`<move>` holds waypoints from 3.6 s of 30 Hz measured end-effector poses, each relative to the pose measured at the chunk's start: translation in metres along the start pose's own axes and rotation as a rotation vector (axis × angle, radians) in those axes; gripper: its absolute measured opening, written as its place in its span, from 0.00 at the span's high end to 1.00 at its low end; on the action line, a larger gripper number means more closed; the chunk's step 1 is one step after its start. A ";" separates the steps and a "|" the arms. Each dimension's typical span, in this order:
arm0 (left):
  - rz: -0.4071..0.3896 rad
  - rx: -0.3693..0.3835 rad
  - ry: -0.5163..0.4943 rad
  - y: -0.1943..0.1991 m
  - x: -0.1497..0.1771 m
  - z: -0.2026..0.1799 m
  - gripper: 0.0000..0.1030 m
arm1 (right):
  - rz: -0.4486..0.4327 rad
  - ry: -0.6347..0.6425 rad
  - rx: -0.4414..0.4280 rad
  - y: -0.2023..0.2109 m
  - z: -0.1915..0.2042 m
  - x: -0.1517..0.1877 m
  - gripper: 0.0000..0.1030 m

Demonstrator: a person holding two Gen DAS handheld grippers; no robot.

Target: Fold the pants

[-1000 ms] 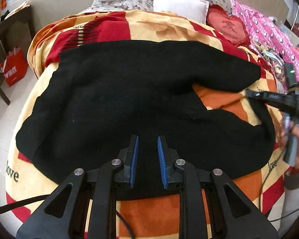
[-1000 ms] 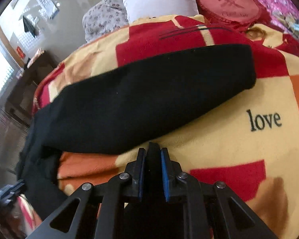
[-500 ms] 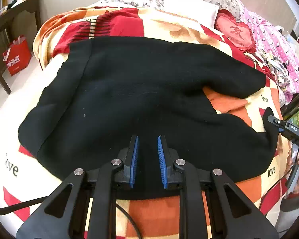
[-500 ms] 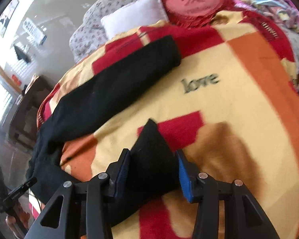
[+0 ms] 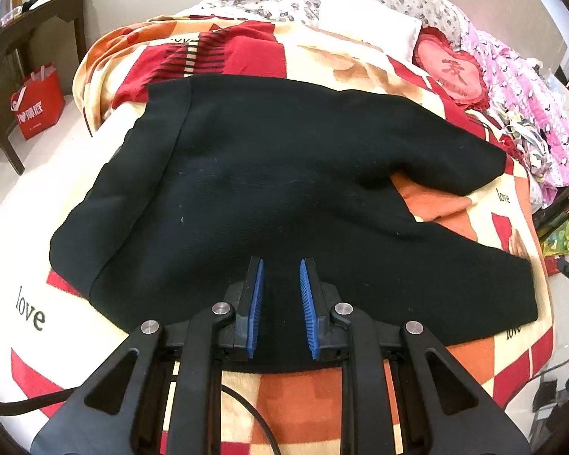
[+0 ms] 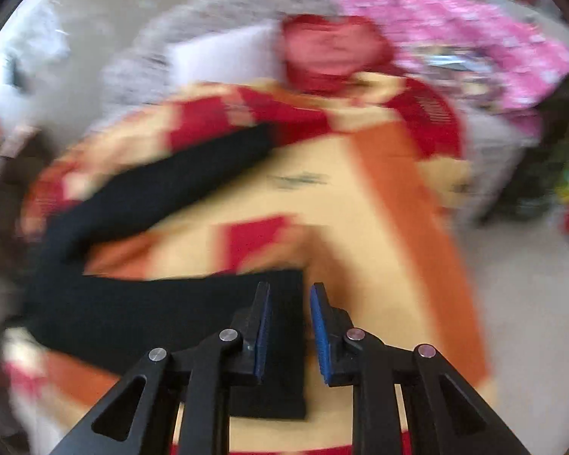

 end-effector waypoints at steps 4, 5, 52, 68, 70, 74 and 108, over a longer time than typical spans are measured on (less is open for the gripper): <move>-0.009 -0.024 -0.017 0.004 0.002 0.002 0.83 | -0.023 -0.077 -0.121 0.006 -0.006 0.003 0.81; -0.009 -0.026 -0.017 0.004 0.002 0.002 0.83 | -0.027 -0.043 -0.149 0.007 0.006 0.002 0.81; -0.101 0.000 0.190 0.008 -0.094 0.097 0.37 | -0.107 0.942 -0.501 -0.041 0.312 -0.068 0.95; -0.093 0.016 0.227 0.017 -0.074 0.107 0.32 | -0.115 0.873 -0.390 -0.067 0.315 -0.103 0.47; -0.076 0.026 0.223 0.008 -0.078 0.104 0.32 | -0.056 0.895 -0.400 -0.090 0.325 -0.112 0.47; -0.062 0.002 0.203 -0.006 -0.088 0.101 0.32 | 0.026 1.018 -0.343 -0.139 0.344 -0.118 0.47; -0.113 0.084 0.389 0.036 -0.022 0.150 0.31 | -0.099 1.009 -0.675 0.023 0.409 0.101 0.38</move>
Point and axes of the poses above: each gripper's, at about its wrist camera, not at the fingertips, and y roughly against the way its jaws point, z to its left, x to its underside, the point moved 9 cm from there along -y, roughly the way its jaws point, and after that the axes turned 6 degrees about z, right-handed, at the moved point
